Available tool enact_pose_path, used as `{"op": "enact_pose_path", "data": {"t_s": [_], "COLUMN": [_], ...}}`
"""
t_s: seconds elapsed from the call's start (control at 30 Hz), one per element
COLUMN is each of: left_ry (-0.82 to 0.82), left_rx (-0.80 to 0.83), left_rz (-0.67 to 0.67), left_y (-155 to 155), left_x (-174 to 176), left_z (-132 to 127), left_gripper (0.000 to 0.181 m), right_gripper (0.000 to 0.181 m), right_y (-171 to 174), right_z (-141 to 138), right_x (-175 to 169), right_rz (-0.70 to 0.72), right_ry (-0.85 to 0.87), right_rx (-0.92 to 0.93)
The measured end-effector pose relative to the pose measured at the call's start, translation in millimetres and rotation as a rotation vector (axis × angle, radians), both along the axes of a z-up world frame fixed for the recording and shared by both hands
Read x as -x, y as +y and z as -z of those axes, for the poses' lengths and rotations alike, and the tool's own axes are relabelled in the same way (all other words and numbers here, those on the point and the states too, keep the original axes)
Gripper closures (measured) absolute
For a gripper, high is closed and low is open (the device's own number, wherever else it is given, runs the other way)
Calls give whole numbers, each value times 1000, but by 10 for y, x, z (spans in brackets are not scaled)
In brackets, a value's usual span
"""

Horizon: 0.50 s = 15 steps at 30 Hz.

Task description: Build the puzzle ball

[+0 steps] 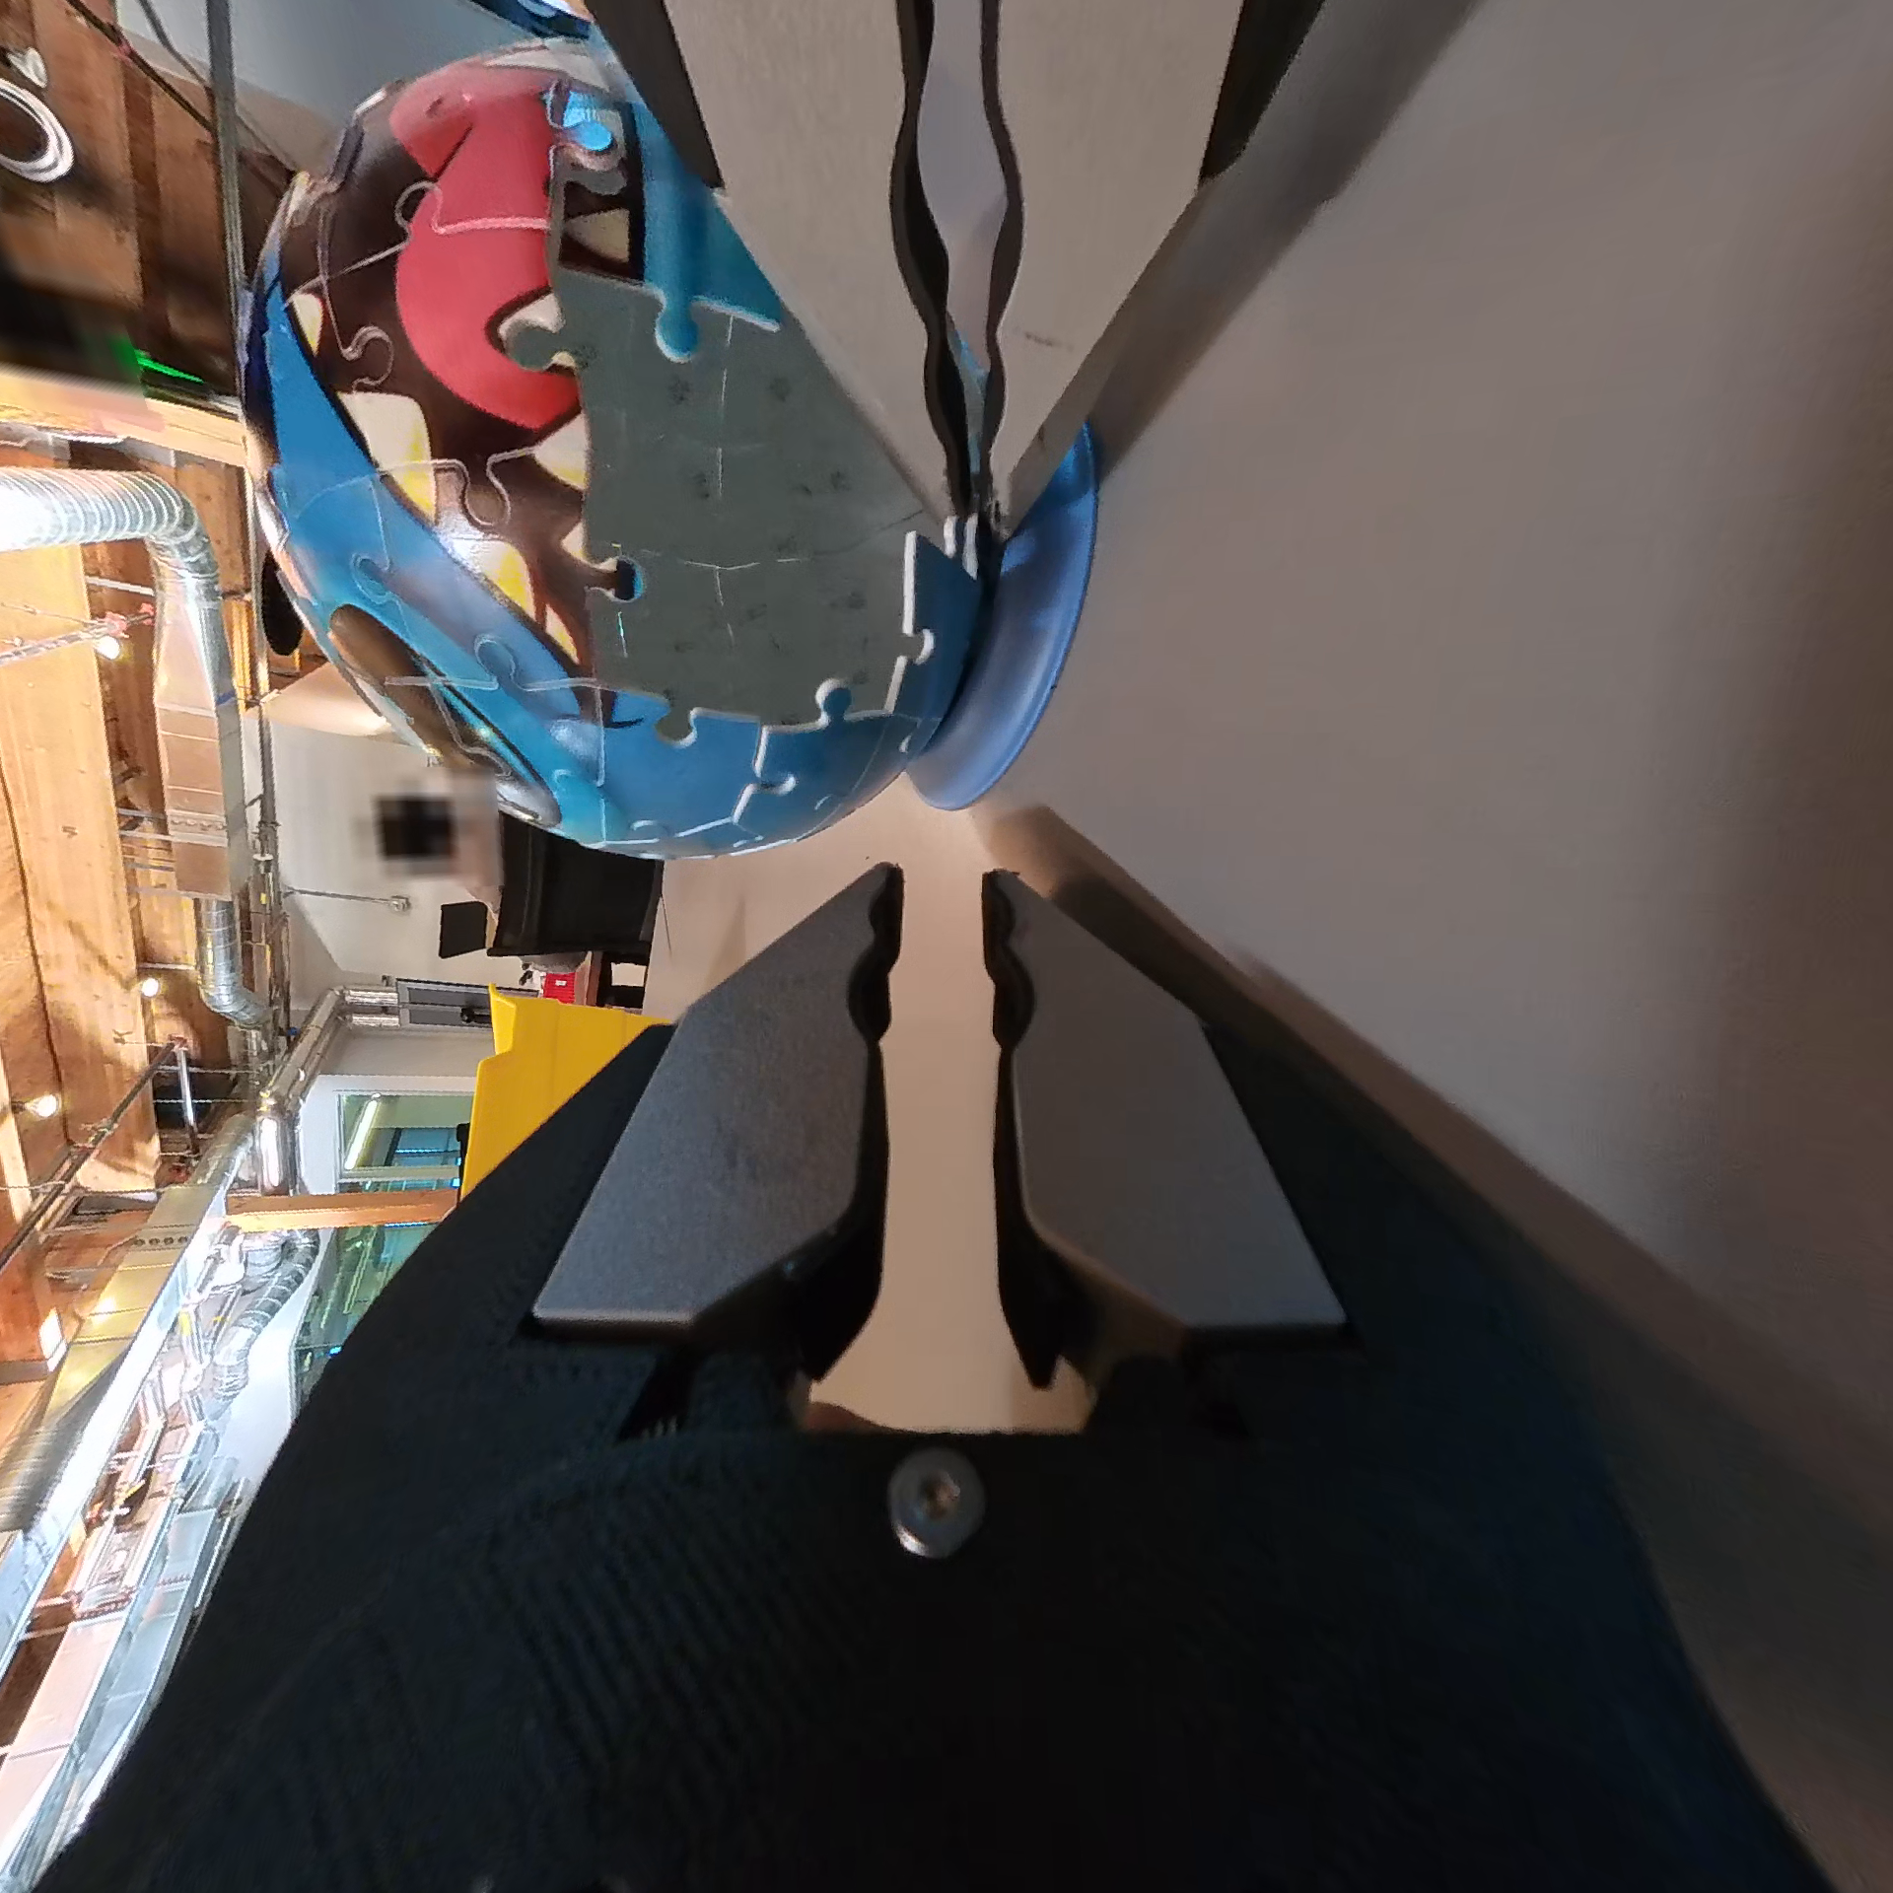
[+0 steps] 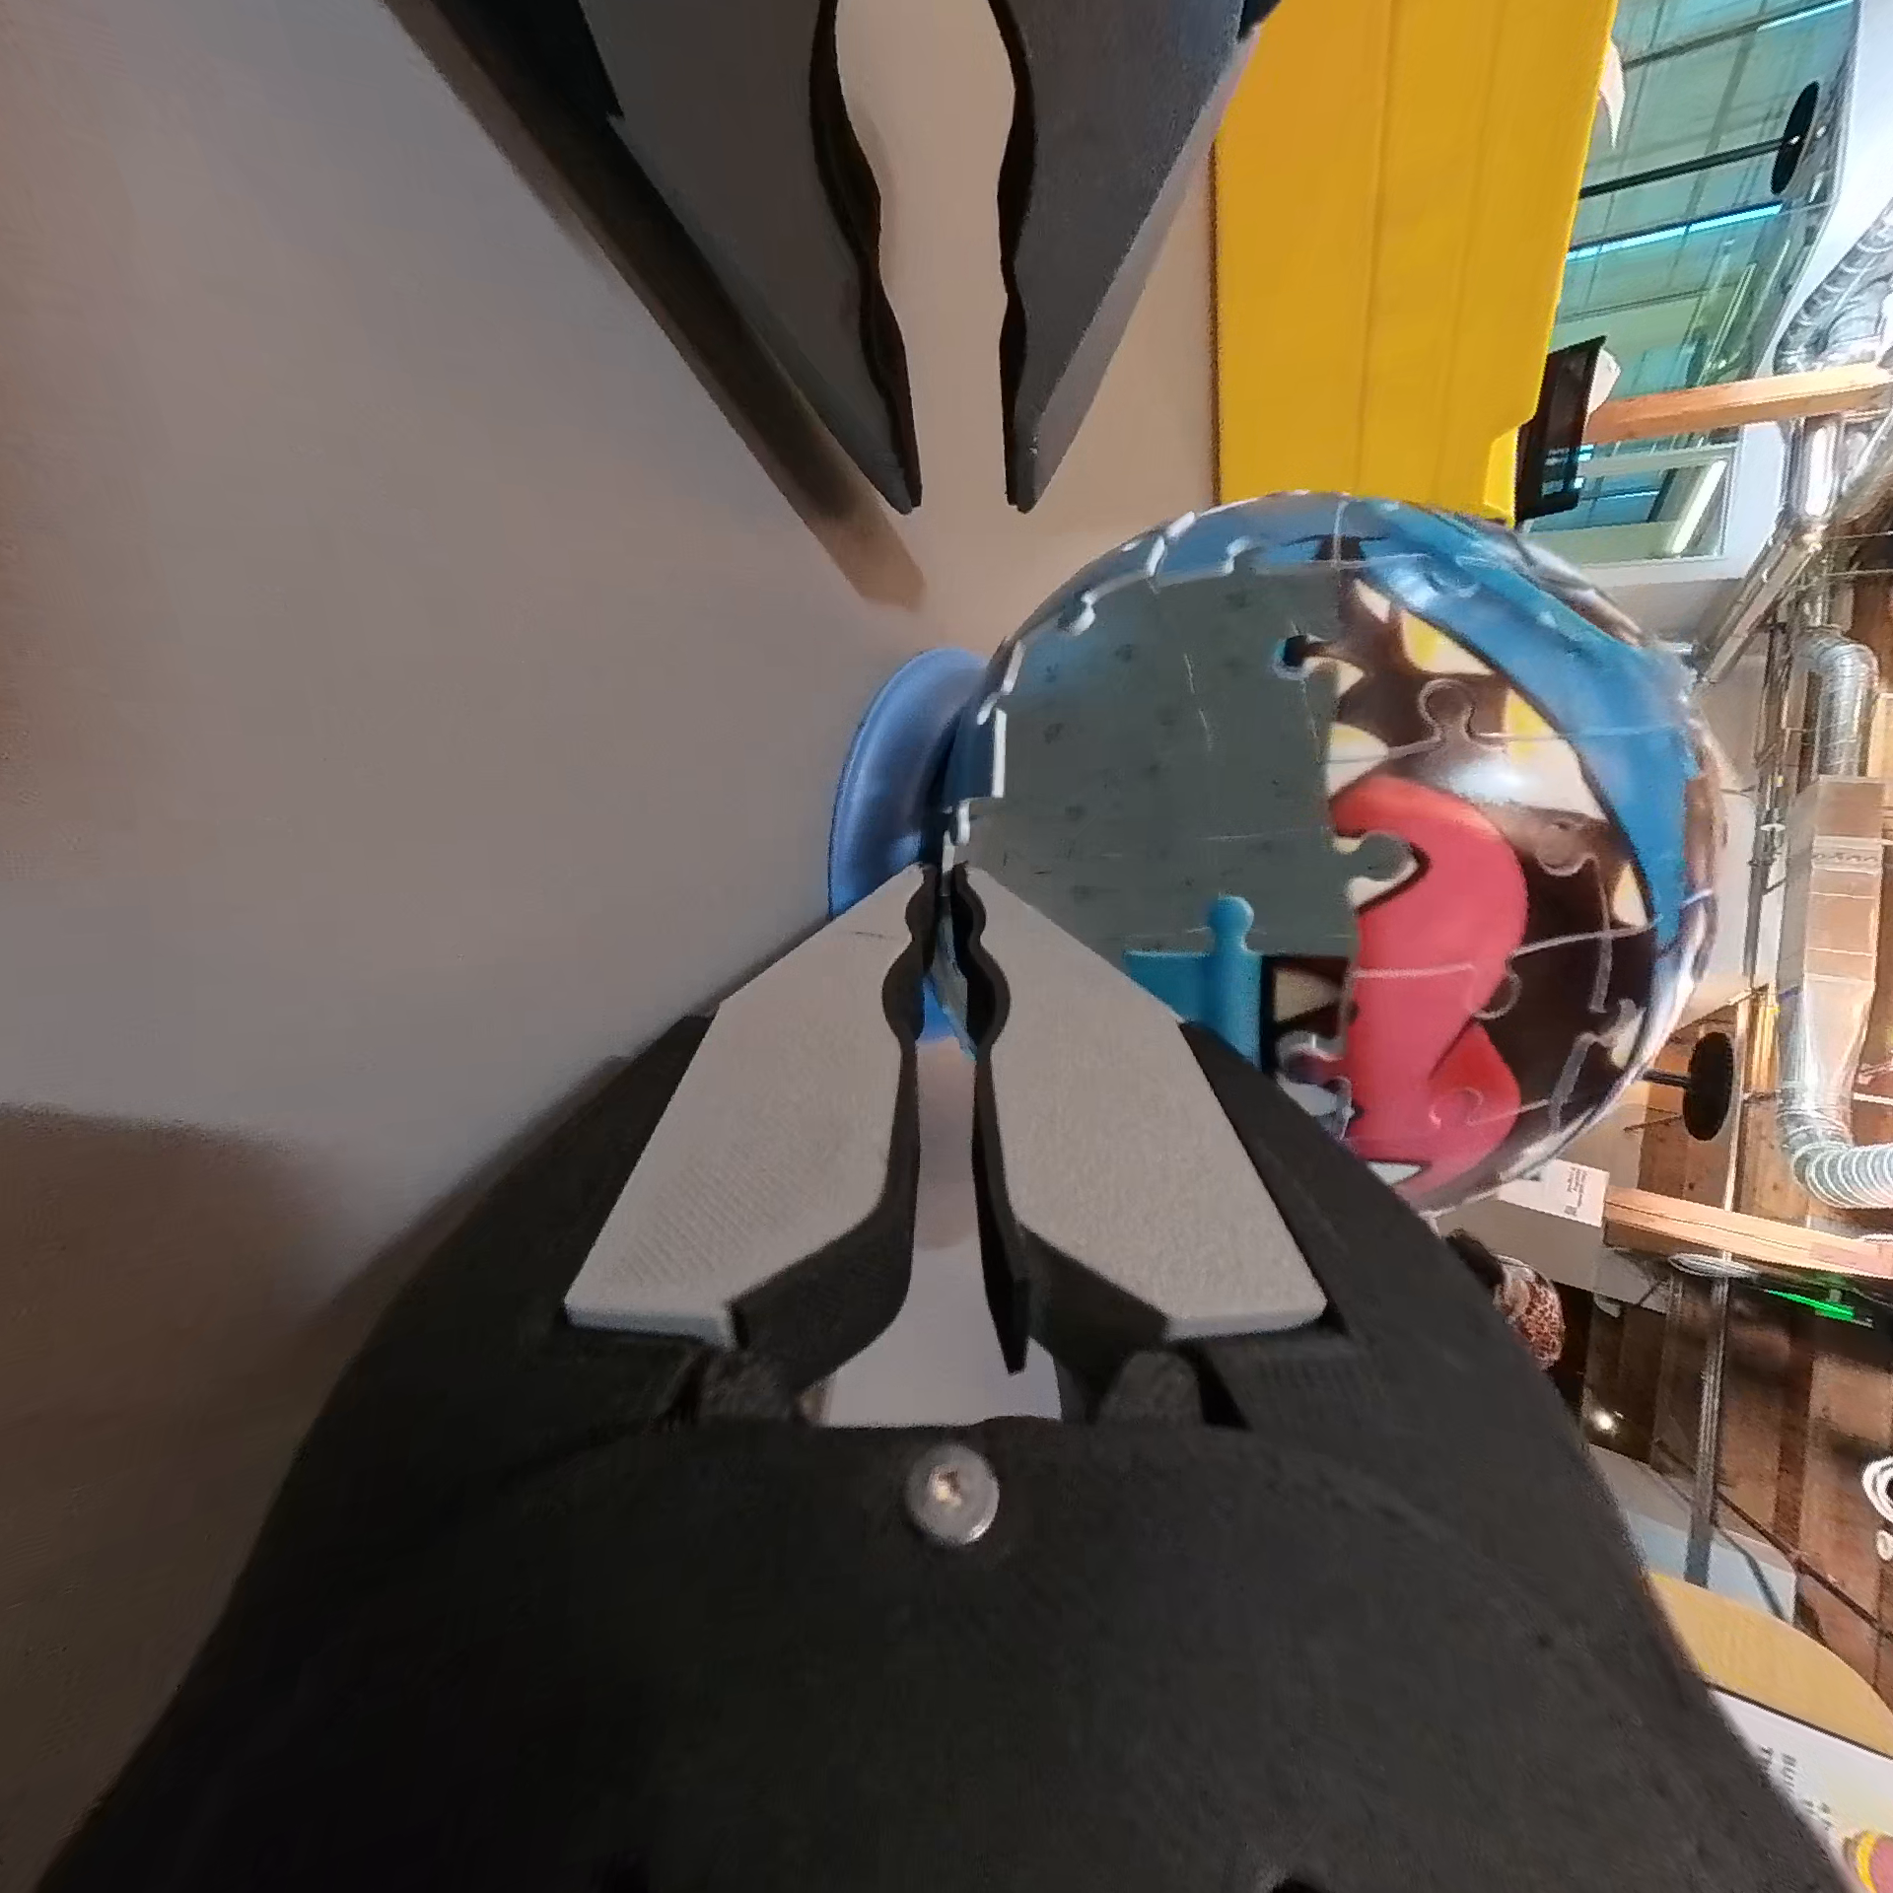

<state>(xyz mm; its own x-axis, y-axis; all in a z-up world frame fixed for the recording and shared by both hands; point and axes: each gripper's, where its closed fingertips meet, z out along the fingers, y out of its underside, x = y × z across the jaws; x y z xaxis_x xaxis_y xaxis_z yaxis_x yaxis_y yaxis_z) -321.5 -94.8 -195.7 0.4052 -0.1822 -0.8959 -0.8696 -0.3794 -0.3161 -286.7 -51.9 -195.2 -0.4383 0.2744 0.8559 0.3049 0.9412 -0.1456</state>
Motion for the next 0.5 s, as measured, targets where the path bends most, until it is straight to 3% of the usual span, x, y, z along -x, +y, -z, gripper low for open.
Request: {"op": "enact_pose_path", "data": {"t_s": [0.5], "left_ry": [-1], "left_rx": [-2], "left_rz": [-1], "left_y": [-3], "left_x": [3], "left_z": [-3], "left_gripper": [168], "right_gripper": [181], "right_y": [-4], "right_z": [0], "right_x": [-3], "right_rz": [23], "right_ry": [-22], "right_rx": [66]}}
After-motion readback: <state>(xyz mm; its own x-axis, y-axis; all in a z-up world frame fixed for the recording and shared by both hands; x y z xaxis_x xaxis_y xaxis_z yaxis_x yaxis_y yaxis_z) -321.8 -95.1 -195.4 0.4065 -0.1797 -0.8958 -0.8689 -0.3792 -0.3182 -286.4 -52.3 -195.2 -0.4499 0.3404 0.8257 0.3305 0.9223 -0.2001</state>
